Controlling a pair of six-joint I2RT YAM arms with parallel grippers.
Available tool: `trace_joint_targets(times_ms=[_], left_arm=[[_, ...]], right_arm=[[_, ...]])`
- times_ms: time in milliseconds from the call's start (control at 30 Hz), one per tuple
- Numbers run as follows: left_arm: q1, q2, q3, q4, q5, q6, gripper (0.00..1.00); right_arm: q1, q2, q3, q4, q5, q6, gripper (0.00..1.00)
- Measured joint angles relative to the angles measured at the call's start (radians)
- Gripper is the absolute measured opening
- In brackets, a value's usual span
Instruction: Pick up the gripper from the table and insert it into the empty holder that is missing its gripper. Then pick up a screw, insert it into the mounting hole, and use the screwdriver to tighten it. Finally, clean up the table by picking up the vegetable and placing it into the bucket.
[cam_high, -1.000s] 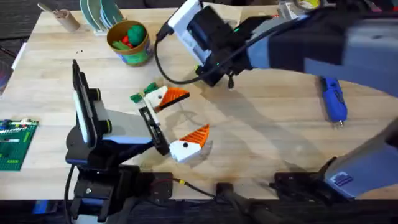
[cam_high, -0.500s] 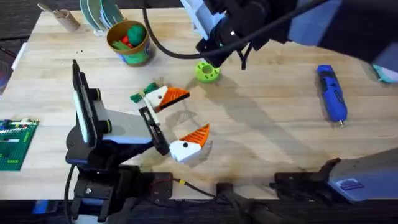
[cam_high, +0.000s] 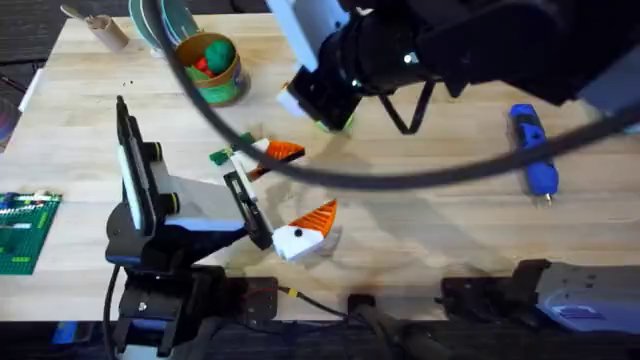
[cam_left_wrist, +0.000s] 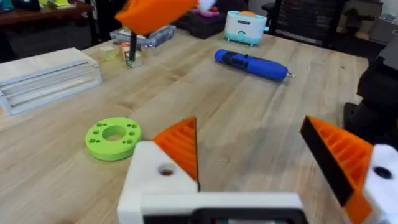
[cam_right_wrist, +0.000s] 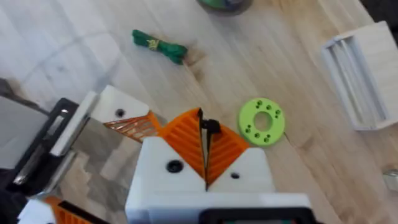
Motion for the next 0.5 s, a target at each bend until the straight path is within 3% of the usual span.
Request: trace_joint_targets(times_ms=[200, 500], left_arm=[[0.0, 0.0, 0.0, 0.0, 0.0, 0.0, 0.993], [0.0, 0.0, 0.0, 0.0, 0.0, 0.0, 0.993]], right_arm=[[0.035, 0.005, 0.045, -0.023, -0.078, 0.0, 0.008], [0.109, 0.026, 0.066, -0.041, -0.098, 0.0, 0.008]])
